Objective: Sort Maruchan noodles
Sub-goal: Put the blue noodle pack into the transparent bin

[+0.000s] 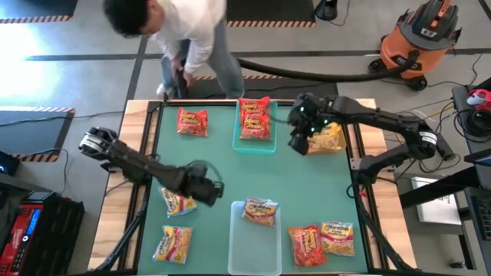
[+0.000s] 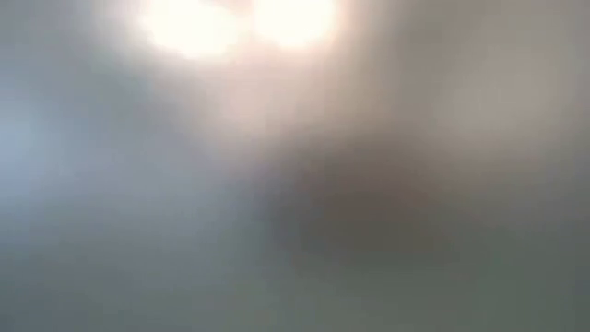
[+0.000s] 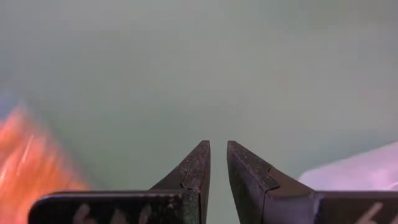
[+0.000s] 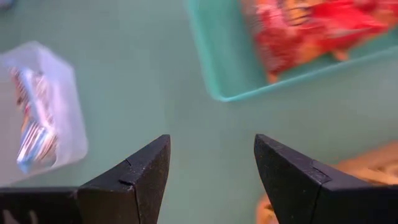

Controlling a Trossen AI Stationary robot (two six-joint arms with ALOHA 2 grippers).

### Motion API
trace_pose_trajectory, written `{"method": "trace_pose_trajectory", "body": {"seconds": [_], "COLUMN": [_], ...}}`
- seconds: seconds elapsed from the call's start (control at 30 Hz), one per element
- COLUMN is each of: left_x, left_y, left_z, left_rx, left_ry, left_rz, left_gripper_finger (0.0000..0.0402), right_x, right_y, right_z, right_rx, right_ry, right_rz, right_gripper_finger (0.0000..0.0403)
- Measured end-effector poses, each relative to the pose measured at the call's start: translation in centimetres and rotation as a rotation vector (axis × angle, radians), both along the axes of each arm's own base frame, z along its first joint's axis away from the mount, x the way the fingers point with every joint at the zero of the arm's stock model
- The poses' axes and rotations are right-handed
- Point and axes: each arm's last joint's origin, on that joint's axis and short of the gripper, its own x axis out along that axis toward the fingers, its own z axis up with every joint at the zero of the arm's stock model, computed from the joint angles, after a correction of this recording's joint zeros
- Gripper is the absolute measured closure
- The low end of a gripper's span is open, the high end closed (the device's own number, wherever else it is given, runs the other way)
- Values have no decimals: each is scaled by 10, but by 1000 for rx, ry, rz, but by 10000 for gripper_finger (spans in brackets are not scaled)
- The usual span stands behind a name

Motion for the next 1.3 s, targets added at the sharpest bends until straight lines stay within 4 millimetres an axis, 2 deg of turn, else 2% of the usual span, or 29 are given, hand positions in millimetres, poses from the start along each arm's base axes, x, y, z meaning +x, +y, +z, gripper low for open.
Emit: {"method": "trace_pose_trajectory", "body": {"seconds": [0.17,0.23,0.37,0.57,0.67,0.8,1.3], "left_x": [-27,-36,-42,-56,-58,-54,-64], "left_y": [-29,-36,-36,-31,-31,-35,-29], "left_z": [-4,-5,-3,19,20,11,-23], "left_rx": [-72,-70,-120,-42,-55,-99,-115], "left_ry": [40,68,194,396,427,383,393], "left_rz": [285,329,337,375,381,335,370], "left_gripper_finger": [364,364,364,364,364,364,364], "right_x": [9,11,14,13,11,12,17], "right_y": [22,29,39,44,44,44,42], "right_z": [-11,-16,-24,-35,-40,-43,-40], "right_rx": [-2,-1,4,35,43,40,38], "right_ry": [3,6,5,35,51,45,-14], "right_rz": [94,124,152,134,127,125,98], "right_gripper_finger": [183,183,183,183,183,183,183]}}
